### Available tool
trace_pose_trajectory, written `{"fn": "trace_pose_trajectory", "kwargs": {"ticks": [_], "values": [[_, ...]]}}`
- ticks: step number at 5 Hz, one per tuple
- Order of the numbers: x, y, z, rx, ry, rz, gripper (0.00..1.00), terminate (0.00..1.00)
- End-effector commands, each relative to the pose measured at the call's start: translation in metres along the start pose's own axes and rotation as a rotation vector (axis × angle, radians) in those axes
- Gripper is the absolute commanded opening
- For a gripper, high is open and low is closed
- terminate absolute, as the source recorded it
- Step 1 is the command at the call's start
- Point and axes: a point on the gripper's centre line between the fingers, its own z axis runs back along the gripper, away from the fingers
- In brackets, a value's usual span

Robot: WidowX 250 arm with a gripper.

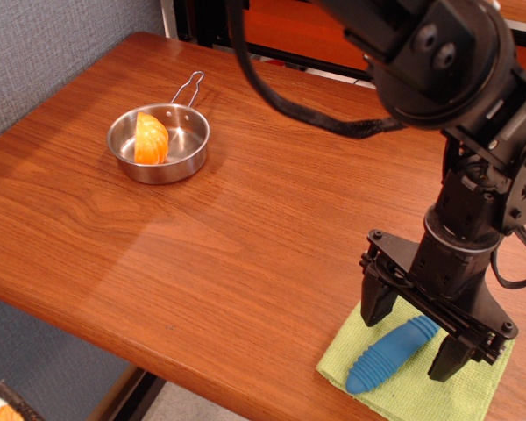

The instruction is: Place the spoon horizontally next to the pot.

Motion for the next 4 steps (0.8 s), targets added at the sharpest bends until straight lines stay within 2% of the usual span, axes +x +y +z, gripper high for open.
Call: {"fn": "trace_pose_trajectory", "kwargs": {"ticks": [1, 4], "values": [[0.0059, -0.0043, 0.0044, 0.002, -0.025, -0.001, 1.00, 0.00], [0.0063, -0.0051, -0.0006, 0.011, -0.004, 0.001, 1.00, 0.00]]}}
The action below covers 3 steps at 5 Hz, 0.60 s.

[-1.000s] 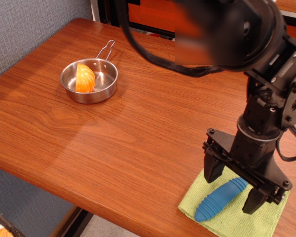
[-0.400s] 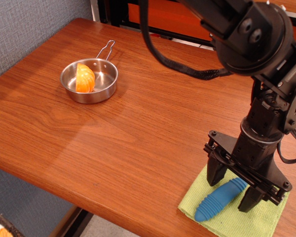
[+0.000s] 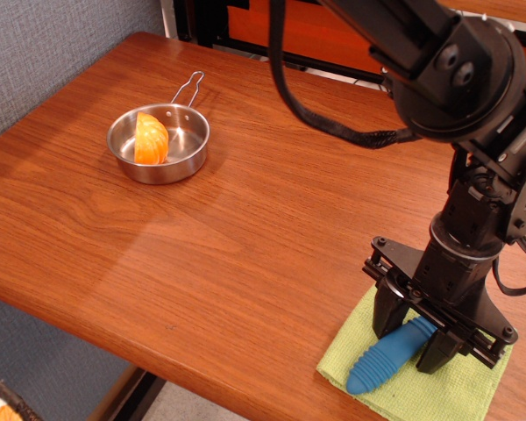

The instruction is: Place the spoon horizontally next to the pot.

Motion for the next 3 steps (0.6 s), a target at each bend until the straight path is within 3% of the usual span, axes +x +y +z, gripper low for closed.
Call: {"fn": "trace_pose_trajectory", "kwargs": {"ticks": [1, 3], "values": [[-0.002, 0.000, 0.024, 0.006, -0.064, 0.012, 0.00, 0.00], [-0.002, 0.013, 0.055, 0.023, -0.106, 0.041, 0.00, 0.00]]}}
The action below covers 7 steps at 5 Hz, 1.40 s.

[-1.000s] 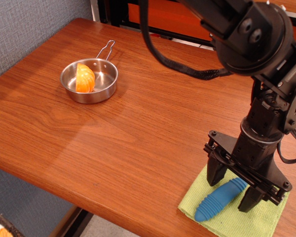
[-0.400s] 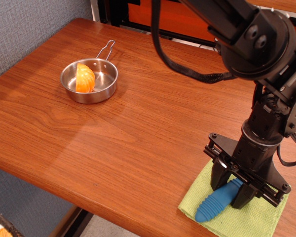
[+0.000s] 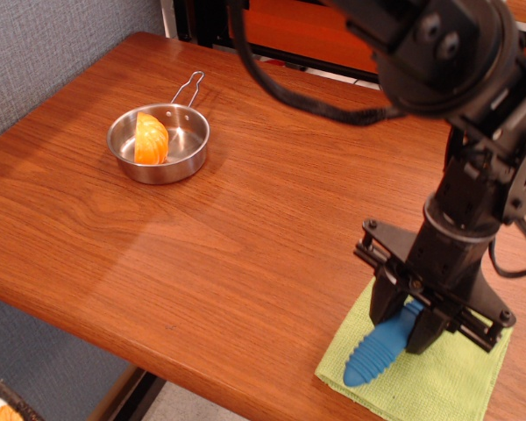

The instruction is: Place the spoon horizontally next to the pot.

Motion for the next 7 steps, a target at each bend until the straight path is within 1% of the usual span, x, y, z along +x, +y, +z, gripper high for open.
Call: {"fn": "trace_pose_trajectory", "kwargs": {"ticks": [1, 2, 3, 4, 5, 6, 7], "values": [[0.011, 0.016, 0.044, 0.002, -0.108, 0.044, 0.00, 0.00], [0.016, 0.026, 0.051, -0.002, -0.062, -0.003, 0.00, 0.00], [0.028, 0.047, 0.044, 0.019, 0.054, -0.205, 0.00, 0.00], [0.041, 0.070, 0.036, 0.033, 0.073, -0.375, 0.00, 0.00], [0.052, 0.089, 0.029, 0.049, 0.093, -0.623, 0.00, 0.00], [0.061, 0.107, 0.023, 0.075, 0.080, -0.790, 0.00, 0.00], [0.078, 0.121, 0.017, 0.084, 0.064, -0.929, 0.00, 0.00]]}}
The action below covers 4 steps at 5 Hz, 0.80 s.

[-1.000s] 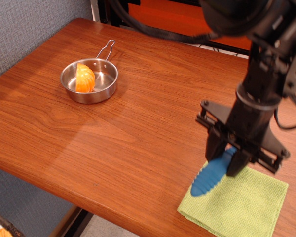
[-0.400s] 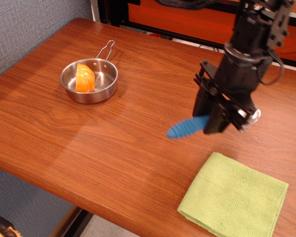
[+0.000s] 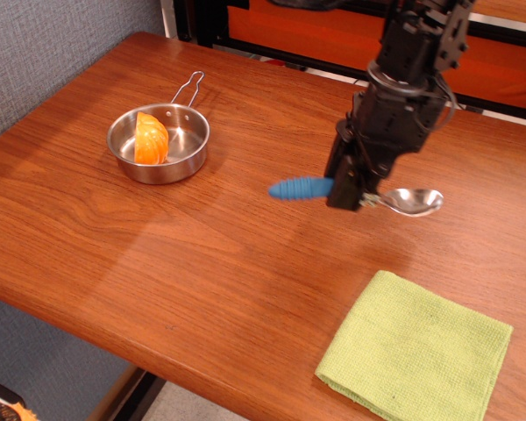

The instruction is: Place the spoon horizontally next to the pot.

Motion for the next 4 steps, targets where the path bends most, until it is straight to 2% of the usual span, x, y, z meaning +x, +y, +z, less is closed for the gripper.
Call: {"fn": "trace_pose_trajectory", "kwargs": {"ticks": [1, 3, 4], "values": [[0.005, 0.050, 0.004, 0.057, -0.063, -0.132, 0.00, 0.00], [0.004, 0.088, -0.005, 0.046, -0.071, -0.127, 0.00, 0.00], [0.002, 0.093, -0.019, 0.026, -0.057, -0.140, 0.00, 0.00]]}}
